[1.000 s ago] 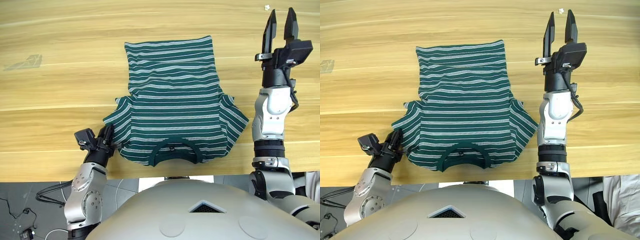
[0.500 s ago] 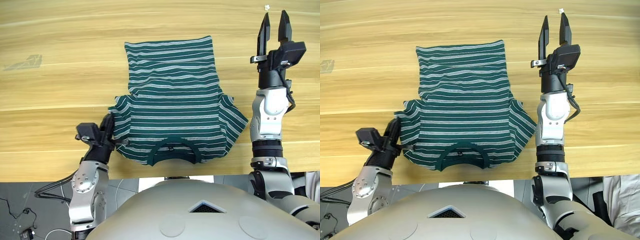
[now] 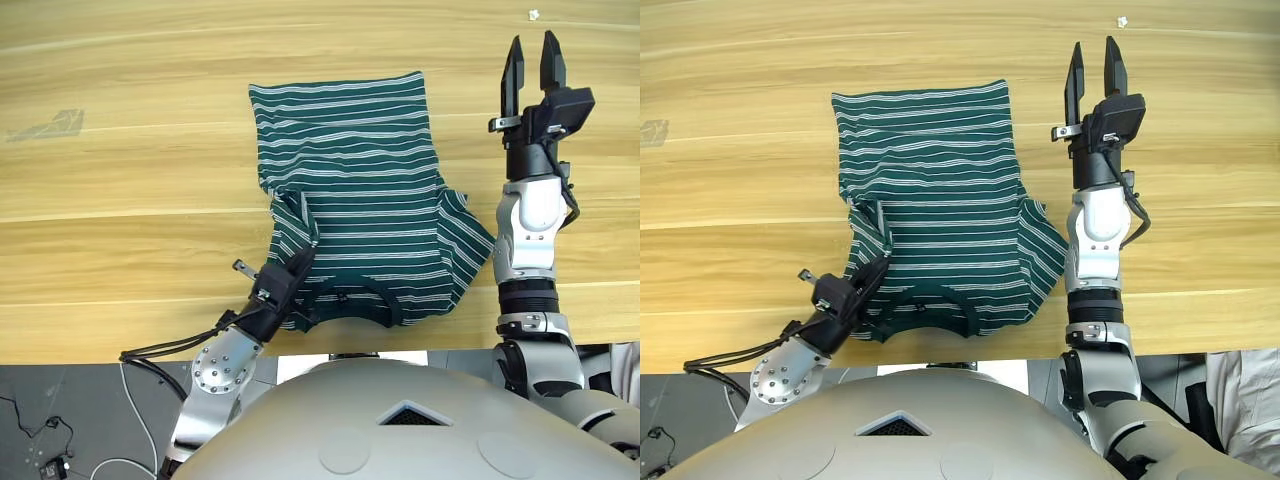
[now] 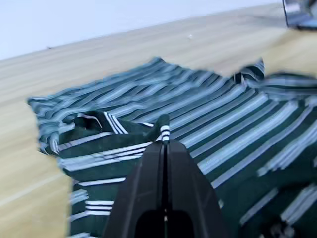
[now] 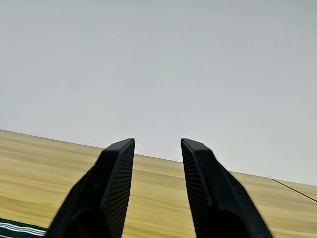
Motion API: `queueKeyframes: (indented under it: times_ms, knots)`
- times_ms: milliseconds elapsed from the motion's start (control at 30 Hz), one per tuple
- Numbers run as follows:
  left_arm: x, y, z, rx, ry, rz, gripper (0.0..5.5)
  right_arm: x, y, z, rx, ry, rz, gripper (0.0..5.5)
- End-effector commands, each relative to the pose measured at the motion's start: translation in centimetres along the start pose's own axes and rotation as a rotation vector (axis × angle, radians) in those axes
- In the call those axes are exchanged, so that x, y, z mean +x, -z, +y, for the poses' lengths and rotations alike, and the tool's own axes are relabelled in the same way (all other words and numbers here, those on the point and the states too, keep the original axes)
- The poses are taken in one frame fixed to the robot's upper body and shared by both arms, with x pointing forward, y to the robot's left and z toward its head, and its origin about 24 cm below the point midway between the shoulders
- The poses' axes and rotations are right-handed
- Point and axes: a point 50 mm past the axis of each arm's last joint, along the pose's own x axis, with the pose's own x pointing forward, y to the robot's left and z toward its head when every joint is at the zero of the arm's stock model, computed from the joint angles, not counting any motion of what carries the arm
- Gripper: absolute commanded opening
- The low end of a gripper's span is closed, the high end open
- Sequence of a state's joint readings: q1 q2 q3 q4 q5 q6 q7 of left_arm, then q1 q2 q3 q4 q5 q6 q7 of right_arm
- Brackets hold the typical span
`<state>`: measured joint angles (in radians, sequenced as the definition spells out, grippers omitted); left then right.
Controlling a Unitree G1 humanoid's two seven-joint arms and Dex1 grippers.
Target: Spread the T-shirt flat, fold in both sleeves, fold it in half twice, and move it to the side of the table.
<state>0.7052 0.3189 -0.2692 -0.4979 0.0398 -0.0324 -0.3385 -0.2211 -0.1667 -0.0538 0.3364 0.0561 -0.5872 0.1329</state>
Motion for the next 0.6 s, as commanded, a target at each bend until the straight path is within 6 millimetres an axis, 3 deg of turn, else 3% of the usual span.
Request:
queueKeyframes:
  times_ms: [33,267,467,600]
  knots:
    - [0.3,0.7,-0.6,0.048,0.059,0.037,0.04,0.4,-0.1,0.1,0.002,-0.010,-0.009,1.73]
    - [0.5,0.5,-1.2,0.070,0.083,0.016,0.04,0.3,0.0,0.3,0.000,-0.016,-0.009,1.73]
    - [0.1,-1.4,-3.0,0.069,0.235,-0.102,0.94,0.2,0.1,0.3,0.002,-0.026,-0.003,1.73]
    - [0.0,-1.4,-3.4,0.073,0.287,-0.104,0.94,0.1,0.1,0.2,0.005,-0.034,0.001,1.73]
